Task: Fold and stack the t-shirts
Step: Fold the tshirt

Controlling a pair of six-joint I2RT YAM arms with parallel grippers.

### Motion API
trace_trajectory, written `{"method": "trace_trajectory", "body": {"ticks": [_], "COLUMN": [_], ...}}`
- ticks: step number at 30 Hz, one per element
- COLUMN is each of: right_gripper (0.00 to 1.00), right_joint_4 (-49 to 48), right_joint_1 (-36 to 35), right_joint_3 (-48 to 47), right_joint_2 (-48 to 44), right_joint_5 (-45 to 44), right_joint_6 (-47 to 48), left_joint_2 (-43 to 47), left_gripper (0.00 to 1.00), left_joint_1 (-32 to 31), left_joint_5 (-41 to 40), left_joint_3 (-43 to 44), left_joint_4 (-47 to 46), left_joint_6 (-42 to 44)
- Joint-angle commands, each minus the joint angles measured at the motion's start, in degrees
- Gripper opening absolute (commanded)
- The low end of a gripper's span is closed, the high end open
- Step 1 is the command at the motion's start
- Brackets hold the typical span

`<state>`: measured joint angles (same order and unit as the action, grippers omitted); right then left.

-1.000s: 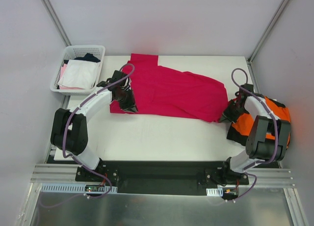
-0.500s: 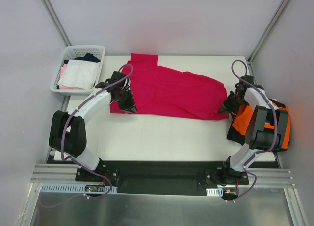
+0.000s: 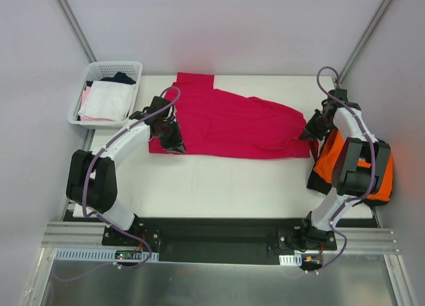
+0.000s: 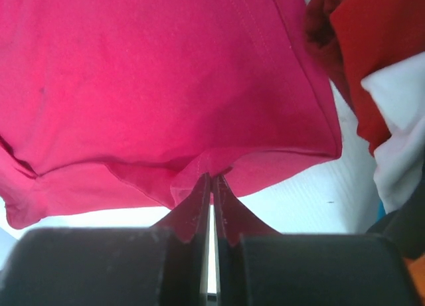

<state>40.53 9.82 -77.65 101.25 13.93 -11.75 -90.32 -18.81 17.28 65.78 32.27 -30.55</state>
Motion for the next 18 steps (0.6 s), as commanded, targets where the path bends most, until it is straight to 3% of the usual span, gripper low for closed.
{"method": "trace_trajectory", "body": {"ticks": [1,18], "right_gripper": [0.01,0.01], "right_joint_4": [1.83,4.38], "right_joint_1": [-0.16,1.78], "right_joint_3": [-3.12,-7.16], "right_joint_2": [0.44,3.69], "right_joint_5": [-2.51,-7.86], "right_joint_6": [0.06,-0.82], "left_joint_2": [0.24,-4.07], "left_gripper": [0.18,0.19], "left_joint_1": [-0.62,-0.62], "left_joint_5": [-1.37,-0.32], "left_joint_3": [1.11,5.23], "left_joint_4": [0.6,0.69], "left_joint_6": [-0.3,0.75]}}
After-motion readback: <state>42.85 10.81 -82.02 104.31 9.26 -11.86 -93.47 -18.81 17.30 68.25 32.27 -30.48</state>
